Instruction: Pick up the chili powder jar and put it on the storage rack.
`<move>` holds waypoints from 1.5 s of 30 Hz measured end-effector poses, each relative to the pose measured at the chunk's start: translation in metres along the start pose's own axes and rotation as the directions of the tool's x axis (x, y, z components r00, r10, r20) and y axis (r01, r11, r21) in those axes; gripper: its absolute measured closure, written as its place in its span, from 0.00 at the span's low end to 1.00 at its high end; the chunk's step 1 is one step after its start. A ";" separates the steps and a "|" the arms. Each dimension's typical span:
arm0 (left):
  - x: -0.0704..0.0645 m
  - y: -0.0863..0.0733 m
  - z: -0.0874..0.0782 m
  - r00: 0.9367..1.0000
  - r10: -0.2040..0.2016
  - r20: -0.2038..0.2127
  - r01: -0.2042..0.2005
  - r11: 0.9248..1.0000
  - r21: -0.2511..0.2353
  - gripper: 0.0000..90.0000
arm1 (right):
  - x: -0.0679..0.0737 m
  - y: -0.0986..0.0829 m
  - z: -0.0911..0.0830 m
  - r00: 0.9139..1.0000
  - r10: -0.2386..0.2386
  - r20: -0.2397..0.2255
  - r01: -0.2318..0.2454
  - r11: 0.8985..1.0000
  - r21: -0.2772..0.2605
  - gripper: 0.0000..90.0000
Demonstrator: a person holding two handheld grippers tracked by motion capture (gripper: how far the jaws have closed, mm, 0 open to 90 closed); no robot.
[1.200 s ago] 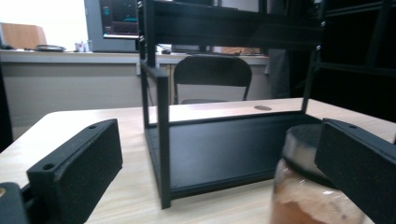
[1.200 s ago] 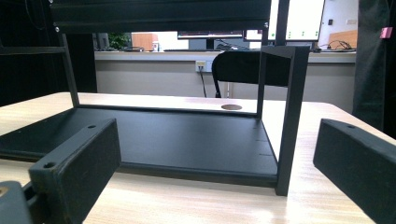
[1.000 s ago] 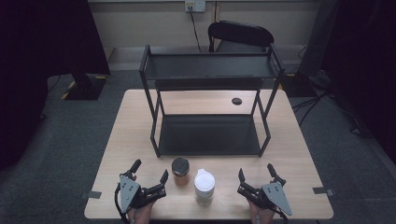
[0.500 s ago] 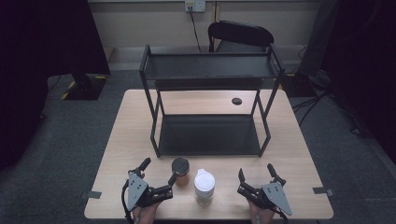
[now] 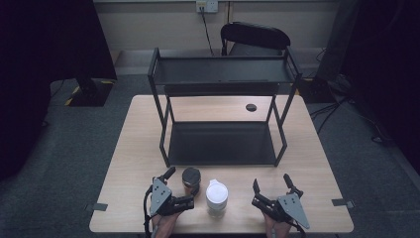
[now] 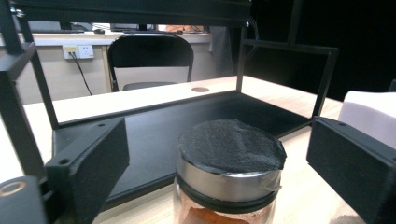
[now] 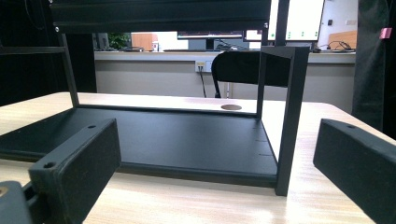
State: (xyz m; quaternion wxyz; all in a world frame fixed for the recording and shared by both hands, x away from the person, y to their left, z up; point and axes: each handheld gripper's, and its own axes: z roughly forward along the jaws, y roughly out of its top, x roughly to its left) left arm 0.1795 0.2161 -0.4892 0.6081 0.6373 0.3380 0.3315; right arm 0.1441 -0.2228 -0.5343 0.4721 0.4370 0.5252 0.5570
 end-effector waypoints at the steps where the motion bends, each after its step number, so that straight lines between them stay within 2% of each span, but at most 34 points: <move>1: 0.000 0.001 0.002 1.000 0.004 0.002 -0.004 1.000 0.008 0.08 | 0.000 0.000 0.000 1.000 0.000 0.000 0.000 1.000 0.000 0.00; 7: 0.002 -0.003 0.008 0.999 -0.039 0.004 0.039 0.999 0.024 0.17 | 0.000 0.000 0.000 1.000 0.001 0.000 -0.001 1.000 0.000 0.00; 10: 0.004 -0.003 0.011 0.999 -0.042 0.012 0.042 0.998 0.042 0.20 | 0.000 0.000 0.000 1.000 0.000 0.000 0.000 1.000 0.000 0.00; 20: 0.004 -0.005 0.018 0.999 -0.011 0.032 0.009 0.998 0.061 0.31 | 0.000 0.000 0.000 1.000 0.000 -0.001 0.000 1.000 0.000 0.00; 24: 0.003 -0.008 0.018 0.999 -0.021 0.025 0.019 0.999 0.050 0.36 | 0.000 0.000 0.000 1.000 0.000 -0.001 0.000 1.000 0.000 0.00; 31: 0.000 -0.009 0.017 1.000 -0.008 0.017 0.007 0.999 0.041 0.37 | 0.000 0.000 0.000 1.000 0.001 -0.001 -0.001 1.000 0.000 0.00; 38: -0.001 -0.009 0.015 1.000 -0.023 0.007 0.023 0.999 0.033 0.39 | 0.000 0.000 0.000 1.000 0.000 -0.001 0.000 1.000 0.000 0.00; 45: -0.004 -0.008 0.014 1.000 -0.016 0.006 0.016 0.999 0.034 0.39 | 0.000 0.000 0.000 1.000 0.000 -0.001 0.000 1.000 0.000 0.00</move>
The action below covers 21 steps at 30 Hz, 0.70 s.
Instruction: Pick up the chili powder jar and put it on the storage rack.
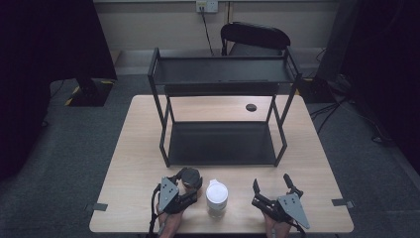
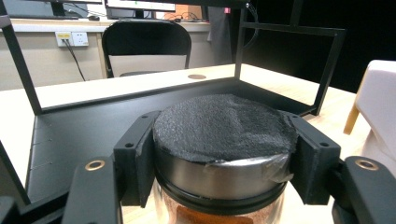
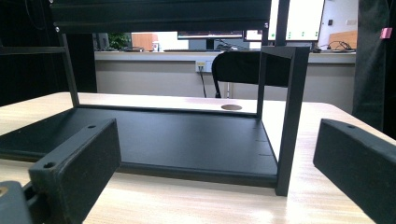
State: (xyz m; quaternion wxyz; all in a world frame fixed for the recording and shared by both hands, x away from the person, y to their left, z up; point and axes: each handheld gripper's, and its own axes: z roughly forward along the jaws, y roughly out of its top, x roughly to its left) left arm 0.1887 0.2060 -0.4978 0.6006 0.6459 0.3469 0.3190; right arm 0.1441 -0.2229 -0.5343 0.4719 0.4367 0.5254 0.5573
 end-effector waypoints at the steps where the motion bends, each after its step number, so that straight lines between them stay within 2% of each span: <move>1: 0.000 0.000 0.000 1.000 0.002 -0.001 -0.002 1.000 -0.002 0.39 | 0.000 0.000 0.000 1.000 0.000 0.000 0.000 1.000 0.000 0.00; 13: 0.001 0.009 -0.008 1.000 0.013 -0.006 -0.013 0.999 -0.029 0.39 | 0.000 0.000 0.000 1.000 0.000 0.000 0.000 1.000 0.000 0.00; 21: 0.001 0.022 -0.013 1.000 0.030 0.002 -0.030 0.997 -0.064 0.39 | 0.000 0.000 0.000 1.000 0.000 0.000 0.000 1.000 0.000 0.00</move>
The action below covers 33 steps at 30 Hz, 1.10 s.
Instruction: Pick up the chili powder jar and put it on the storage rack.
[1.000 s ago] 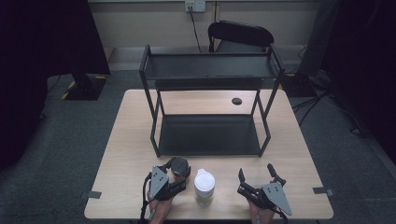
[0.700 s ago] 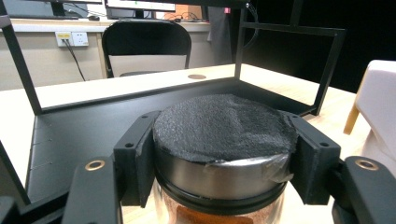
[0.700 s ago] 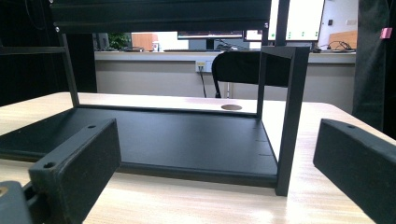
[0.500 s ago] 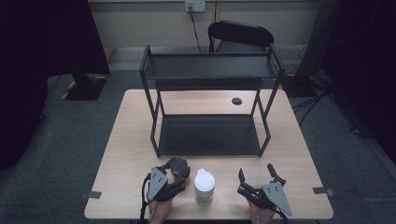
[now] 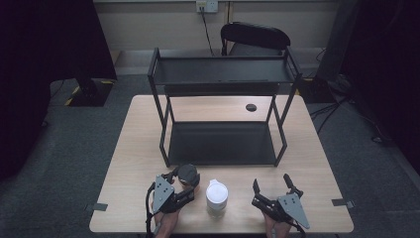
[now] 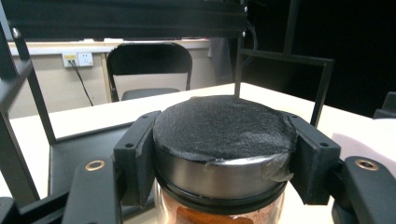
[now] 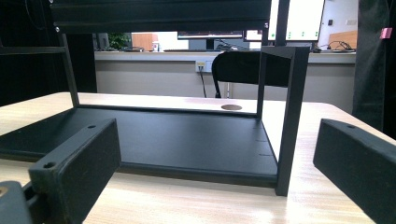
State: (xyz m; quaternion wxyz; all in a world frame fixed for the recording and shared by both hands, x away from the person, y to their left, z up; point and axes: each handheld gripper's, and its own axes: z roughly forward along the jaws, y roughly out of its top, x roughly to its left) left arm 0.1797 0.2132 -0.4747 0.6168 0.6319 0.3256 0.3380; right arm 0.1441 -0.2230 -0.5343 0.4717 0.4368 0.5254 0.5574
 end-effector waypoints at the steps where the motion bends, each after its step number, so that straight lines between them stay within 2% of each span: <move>1: 0.000 0.002 -0.001 1.000 0.000 0.002 0.000 1.000 -0.007 0.39 | 0.000 0.000 0.000 1.000 0.000 0.000 0.000 1.000 0.000 0.00; 8: 0.004 0.017 -0.005 1.000 0.000 0.021 0.000 1.000 -0.025 0.39 | 0.000 0.000 0.000 1.000 0.000 0.000 0.000 1.000 0.000 0.00; 19: 0.012 0.047 -0.003 1.000 0.009 0.027 -0.007 0.997 -0.072 0.39 | 0.000 0.000 0.000 1.000 0.000 0.000 0.000 1.000 0.000 0.00; 30: 0.024 0.082 0.003 0.998 0.036 0.047 -0.031 0.994 -0.102 0.39 | 0.000 0.000 0.000 1.000 0.000 0.000 0.000 1.000 0.000 0.00; 33: 0.026 0.093 0.005 0.997 0.055 0.047 -0.049 0.993 -0.111 0.39 | 0.000 0.000 0.000 1.000 0.000 0.001 0.000 1.000 0.000 0.00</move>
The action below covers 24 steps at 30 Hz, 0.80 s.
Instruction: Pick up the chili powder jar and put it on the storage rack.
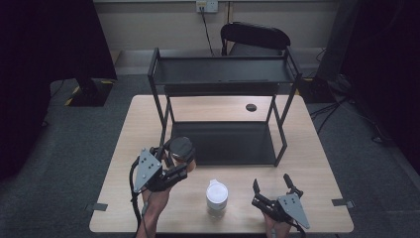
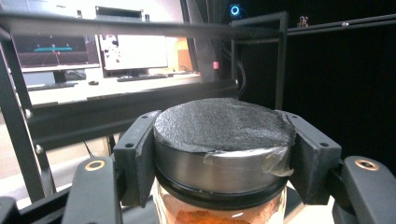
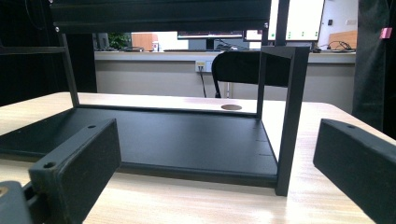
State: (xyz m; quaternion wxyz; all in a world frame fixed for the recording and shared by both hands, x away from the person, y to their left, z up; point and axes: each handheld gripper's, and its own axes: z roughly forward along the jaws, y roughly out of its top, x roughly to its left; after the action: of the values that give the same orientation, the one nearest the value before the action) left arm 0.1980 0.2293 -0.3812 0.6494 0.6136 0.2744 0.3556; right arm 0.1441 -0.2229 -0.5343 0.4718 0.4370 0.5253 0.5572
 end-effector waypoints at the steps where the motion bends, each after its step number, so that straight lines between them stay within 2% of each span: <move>1: 0.001 0.004 0.001 1.000 0.004 0.001 -0.004 1.000 -0.004 0.39 | 0.000 0.000 0.000 1.000 0.000 0.000 0.000 1.000 0.000 0.00; 4: 0.003 0.016 0.005 1.000 0.004 0.006 -0.004 1.000 -0.008 0.39 | 0.000 0.000 0.000 1.000 0.000 0.000 0.000 1.000 0.000 0.00; 7: 0.004 0.022 0.007 1.000 0.002 0.010 -0.002 1.000 -0.022 0.39 | 0.000 0.000 0.000 1.000 0.000 0.000 0.000 1.000 0.000 0.00; 15: 0.011 0.036 0.018 0.999 -0.027 0.018 0.028 0.999 -0.018 0.39 | 0.001 0.000 0.000 1.000 -0.001 0.005 0.001 1.000 0.000 0.00; 21: 0.015 0.044 0.025 0.999 -0.029 0.018 0.029 0.999 -0.023 0.39 | 0.001 0.000 0.000 1.000 -0.001 0.005 0.001 1.000 0.000 0.00; 24: 0.017 0.055 0.030 1.000 -0.016 0.013 0.016 1.000 -0.022 0.39 | 0.001 0.000 0.000 1.000 -0.001 0.005 0.001 1.000 0.000 0.00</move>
State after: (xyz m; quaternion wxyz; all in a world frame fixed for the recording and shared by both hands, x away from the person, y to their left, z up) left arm 0.2249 0.2247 -0.3229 0.6608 0.6062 0.2713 0.3496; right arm 0.1439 -0.2220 -0.5343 0.4734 0.4384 0.5241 0.5559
